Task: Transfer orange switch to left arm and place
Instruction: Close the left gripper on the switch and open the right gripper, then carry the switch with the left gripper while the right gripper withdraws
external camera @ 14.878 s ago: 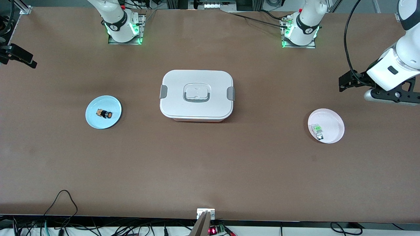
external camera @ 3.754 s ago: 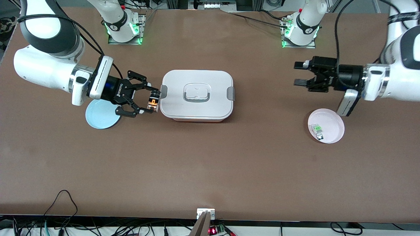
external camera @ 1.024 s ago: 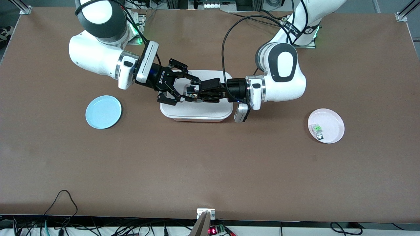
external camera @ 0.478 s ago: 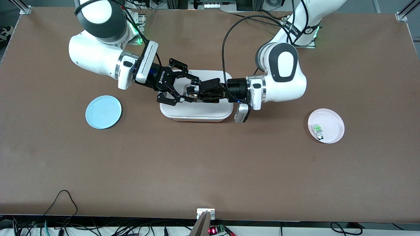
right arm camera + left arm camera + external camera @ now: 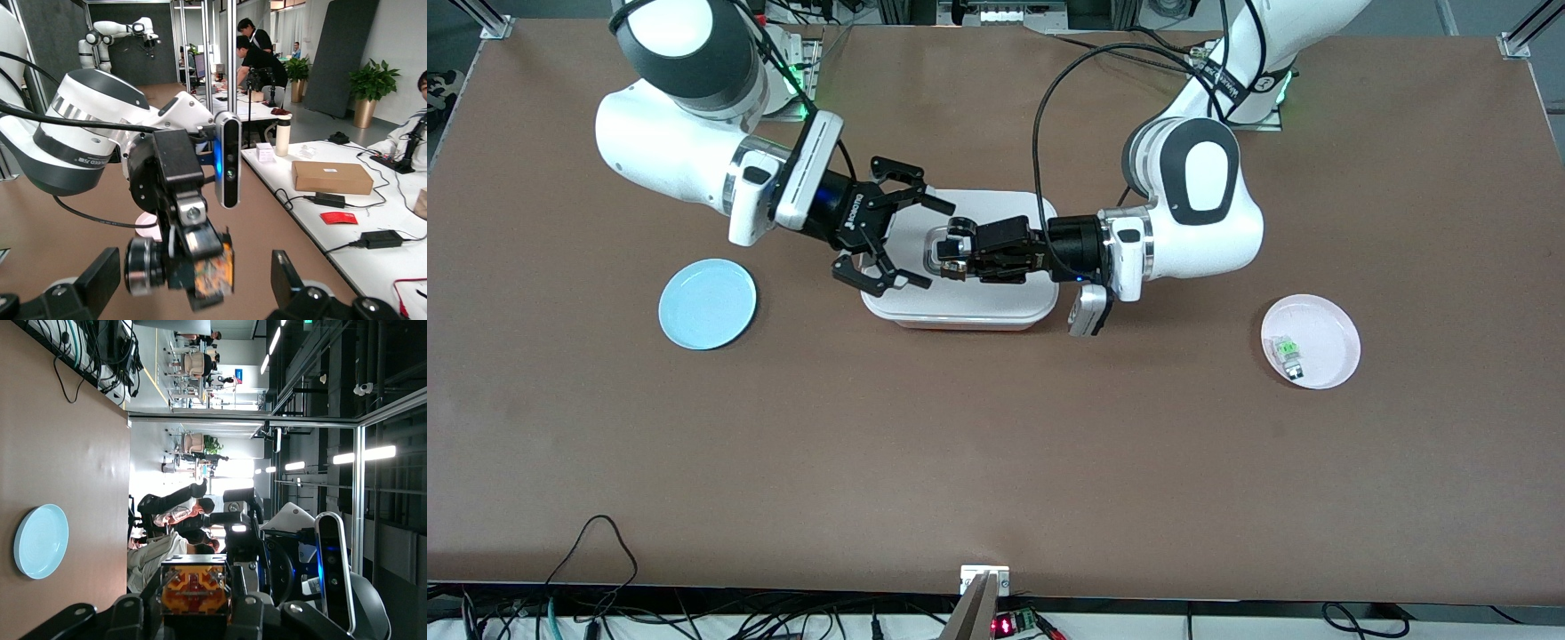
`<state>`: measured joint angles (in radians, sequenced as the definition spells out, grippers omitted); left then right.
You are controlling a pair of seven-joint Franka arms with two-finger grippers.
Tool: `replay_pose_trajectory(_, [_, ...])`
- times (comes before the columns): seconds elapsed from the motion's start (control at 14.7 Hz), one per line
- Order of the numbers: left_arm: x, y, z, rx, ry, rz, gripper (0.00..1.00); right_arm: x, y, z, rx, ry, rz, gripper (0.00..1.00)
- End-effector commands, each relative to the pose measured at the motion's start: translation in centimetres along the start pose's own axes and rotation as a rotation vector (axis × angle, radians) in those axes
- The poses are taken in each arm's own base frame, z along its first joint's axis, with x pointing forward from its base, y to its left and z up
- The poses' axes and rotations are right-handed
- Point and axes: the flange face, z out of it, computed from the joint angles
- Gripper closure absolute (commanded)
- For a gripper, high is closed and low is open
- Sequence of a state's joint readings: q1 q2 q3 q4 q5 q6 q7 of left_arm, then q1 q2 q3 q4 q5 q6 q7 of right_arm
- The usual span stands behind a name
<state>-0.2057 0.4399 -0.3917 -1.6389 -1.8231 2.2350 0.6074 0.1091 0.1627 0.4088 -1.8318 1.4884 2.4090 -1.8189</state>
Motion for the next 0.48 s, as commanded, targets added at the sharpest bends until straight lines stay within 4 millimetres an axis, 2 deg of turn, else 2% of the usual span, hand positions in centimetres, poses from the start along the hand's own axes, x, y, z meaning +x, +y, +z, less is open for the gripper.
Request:
replay_pose_trajectory(0.0, [2.0,0.5,-2.2,-0.001,0.023,0.043,1.00,-0.7,2.0,-2.1,-0.038,-0.023,-0.003,0.00])
replay_pose_trajectory(0.14, [3.3,0.4,-4.2,0.052,0.020,0.090,1.00,-2.5,3.3,-3.5,-0.055,-0.066,-0.006,0.00])
replay_pose_trajectory(0.27, [4.2,0.4,-5.9,0.108,-0.036,0.156,1.00,-5.6,4.1,-4.7,-0.060,-0.132,0.005,0.00])
replay_pose_trajectory(0.41, [5.5,0.5,-8.5,0.170,-0.099,0.224,1.00,-8.5,4.7,-6.0,-0.071,-0.188,0.034,0.00])
